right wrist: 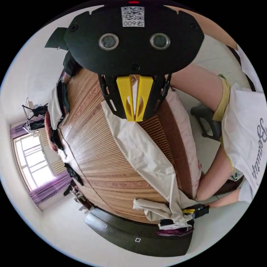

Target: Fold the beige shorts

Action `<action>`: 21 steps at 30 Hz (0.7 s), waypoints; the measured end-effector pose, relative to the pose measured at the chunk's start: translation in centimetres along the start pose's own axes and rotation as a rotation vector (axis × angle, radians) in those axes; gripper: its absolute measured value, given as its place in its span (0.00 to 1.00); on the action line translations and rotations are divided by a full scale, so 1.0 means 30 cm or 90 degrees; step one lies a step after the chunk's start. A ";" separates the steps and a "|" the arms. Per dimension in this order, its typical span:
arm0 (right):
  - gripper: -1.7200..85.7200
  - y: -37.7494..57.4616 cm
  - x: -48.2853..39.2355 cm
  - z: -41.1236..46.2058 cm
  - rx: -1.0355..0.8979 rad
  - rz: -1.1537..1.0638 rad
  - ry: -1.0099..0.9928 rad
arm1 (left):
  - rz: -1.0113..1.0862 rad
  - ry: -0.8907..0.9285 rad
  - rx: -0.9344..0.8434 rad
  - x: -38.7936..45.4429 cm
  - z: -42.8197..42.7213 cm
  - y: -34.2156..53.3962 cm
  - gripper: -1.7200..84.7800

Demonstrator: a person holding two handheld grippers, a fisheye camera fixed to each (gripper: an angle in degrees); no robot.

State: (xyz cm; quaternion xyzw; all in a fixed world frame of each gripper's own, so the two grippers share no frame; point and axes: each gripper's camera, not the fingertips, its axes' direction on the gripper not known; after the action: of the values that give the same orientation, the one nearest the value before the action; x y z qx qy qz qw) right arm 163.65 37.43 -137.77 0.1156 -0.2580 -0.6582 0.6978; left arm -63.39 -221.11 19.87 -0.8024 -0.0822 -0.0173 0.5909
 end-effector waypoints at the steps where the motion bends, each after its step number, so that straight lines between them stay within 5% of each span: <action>1: 0.01 0.004 -0.003 -0.068 0.017 -0.001 0.015 | 0.023 0.005 0.002 0.005 -0.013 0.011 0.02; 7: 0.01 -0.111 0.173 -0.360 0.085 0.039 0.057 | 0.111 0.078 0.009 -0.017 -0.087 0.081 0.02; 11: 0.01 -0.248 0.500 0.167 -0.162 0.095 -0.037 | 0.103 0.115 0.003 -0.063 -0.065 0.067 0.03; 16: 0.01 0.019 0.697 0.753 -0.482 0.211 0.080 | 0.128 0.080 0.018 -0.046 -0.068 0.089 0.03; 21: 0.01 0.007 0.584 0.496 -0.209 0.306 0.141 | 0.057 0.101 0.028 -0.089 -0.054 0.116 0.02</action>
State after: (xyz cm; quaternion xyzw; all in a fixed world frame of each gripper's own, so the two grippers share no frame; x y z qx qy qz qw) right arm 156.22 22.97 -121.52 0.0084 -0.0904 -0.4905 0.8667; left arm -65.37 -223.95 16.75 -0.7882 0.0006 -0.0523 0.6132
